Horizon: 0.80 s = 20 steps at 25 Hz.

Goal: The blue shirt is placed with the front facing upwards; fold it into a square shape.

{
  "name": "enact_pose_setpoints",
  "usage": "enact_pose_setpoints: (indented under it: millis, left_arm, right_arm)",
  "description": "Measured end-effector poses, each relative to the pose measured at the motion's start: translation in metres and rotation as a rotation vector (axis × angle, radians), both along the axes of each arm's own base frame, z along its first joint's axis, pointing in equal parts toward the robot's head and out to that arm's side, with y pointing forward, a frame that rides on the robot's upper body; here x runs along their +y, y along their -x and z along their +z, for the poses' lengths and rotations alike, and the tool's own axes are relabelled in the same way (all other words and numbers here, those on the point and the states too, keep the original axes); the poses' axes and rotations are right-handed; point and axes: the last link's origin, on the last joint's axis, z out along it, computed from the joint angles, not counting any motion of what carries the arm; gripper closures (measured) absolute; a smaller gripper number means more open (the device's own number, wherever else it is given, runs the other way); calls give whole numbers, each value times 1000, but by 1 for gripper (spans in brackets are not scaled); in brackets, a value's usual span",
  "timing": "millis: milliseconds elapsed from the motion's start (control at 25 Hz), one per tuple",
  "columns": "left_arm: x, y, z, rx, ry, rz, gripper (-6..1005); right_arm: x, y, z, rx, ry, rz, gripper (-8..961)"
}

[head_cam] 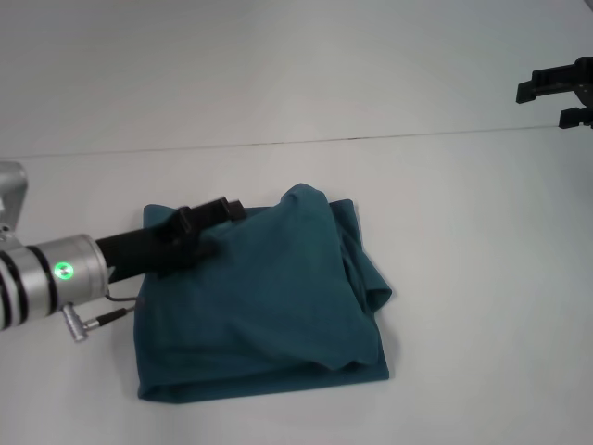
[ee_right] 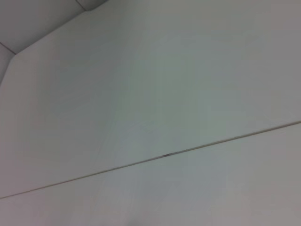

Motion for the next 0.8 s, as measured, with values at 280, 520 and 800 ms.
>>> enact_pose_setpoints:
  millis: [280,520,800]
  left_arm:
    - [2,3,-7,60,13,0,125]
    - [-14,-7,43,1,-5,-181,125]
    - [-56,10,78,157,-68,-585,125]
  right_arm:
    - [-4,-6,-2,-2,6,-6,25]
    - [-7,-4,-1,-3,14,69,25]
    - [-49,8,-47,110,71,571,25]
